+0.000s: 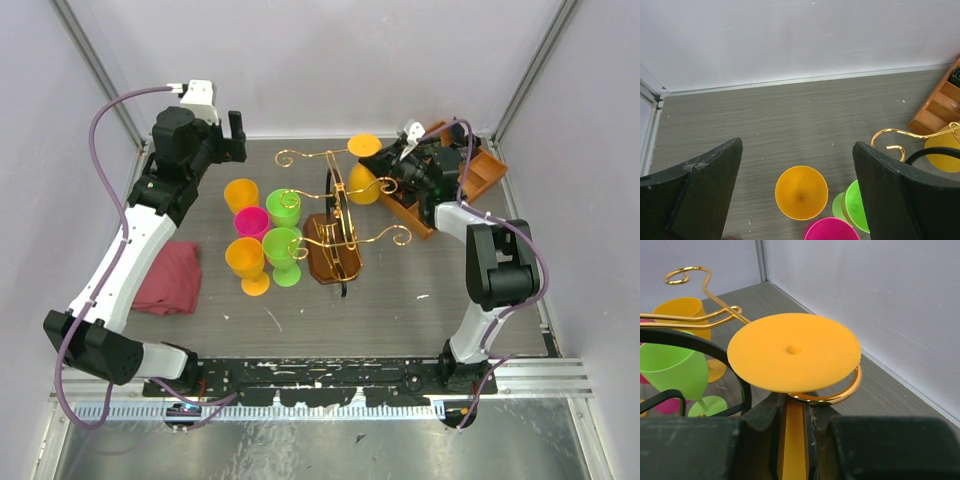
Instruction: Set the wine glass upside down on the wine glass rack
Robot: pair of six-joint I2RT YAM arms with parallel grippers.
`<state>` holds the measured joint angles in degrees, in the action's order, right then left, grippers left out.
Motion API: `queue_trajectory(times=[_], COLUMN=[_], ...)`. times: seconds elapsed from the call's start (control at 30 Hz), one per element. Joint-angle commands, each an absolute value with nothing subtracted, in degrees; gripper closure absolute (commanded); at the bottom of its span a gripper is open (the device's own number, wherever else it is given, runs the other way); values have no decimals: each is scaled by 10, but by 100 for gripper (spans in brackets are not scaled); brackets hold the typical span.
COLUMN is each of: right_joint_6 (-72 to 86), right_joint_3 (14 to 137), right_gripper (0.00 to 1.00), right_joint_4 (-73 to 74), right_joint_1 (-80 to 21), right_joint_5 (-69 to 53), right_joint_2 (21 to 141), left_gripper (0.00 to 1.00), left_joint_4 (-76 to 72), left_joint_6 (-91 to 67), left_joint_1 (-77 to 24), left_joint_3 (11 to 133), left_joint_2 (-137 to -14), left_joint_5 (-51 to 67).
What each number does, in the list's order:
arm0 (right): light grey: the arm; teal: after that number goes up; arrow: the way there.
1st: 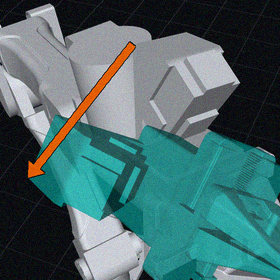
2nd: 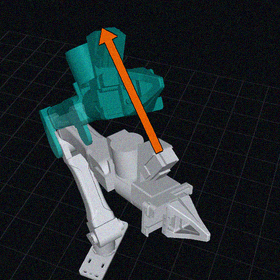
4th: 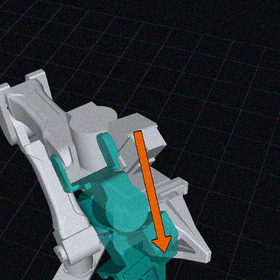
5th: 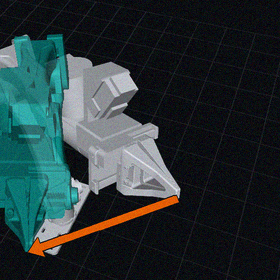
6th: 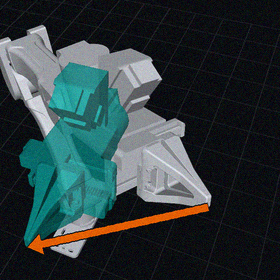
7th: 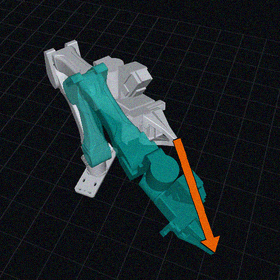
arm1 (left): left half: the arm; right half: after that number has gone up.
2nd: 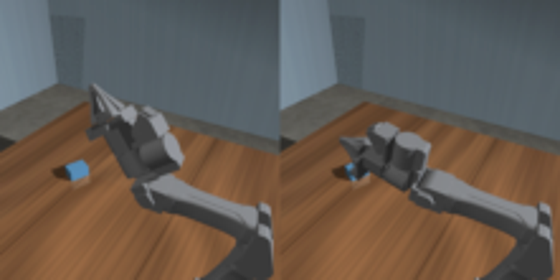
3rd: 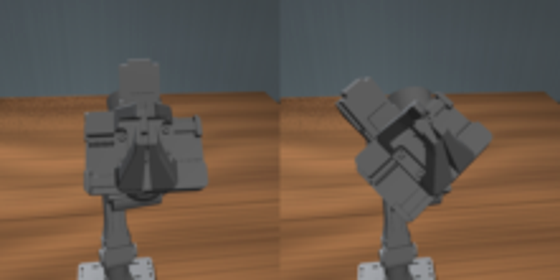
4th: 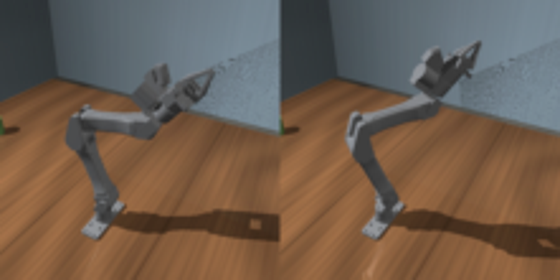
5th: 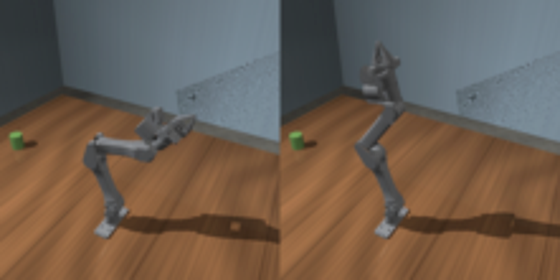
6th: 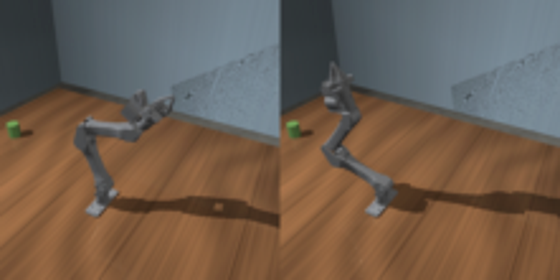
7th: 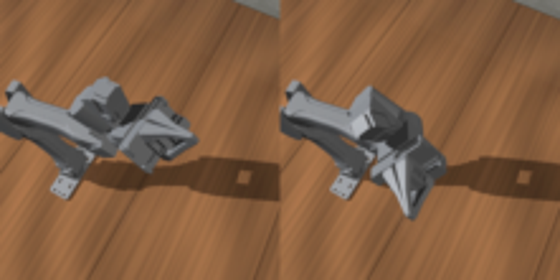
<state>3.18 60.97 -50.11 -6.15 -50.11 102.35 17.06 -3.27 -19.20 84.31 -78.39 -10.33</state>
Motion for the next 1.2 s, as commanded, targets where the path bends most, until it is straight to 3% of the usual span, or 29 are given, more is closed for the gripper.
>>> queue_trajectory(times=[0.0,0.4,1.17], right_joint_6=[57,33,-29], right_joint_3=[648,637,554], right_gripper=[99,99,99], right_joint_4=[-568,-562,-543], right_joint_1=[-61,-59,-57], right_joint_5=[-464,-380,-398], right_joint_2=[1032,1023,965], left_gripper=[2,2,2], left_joint_4=[170,170,170], left_joint_6=[-24,-18,-21], left_joint_1=[-189,-185,-185], left_joint_3=[840,838,833], left_joint_2=[-768,-766,-768], left_joint_5=[-113,-115,-110])
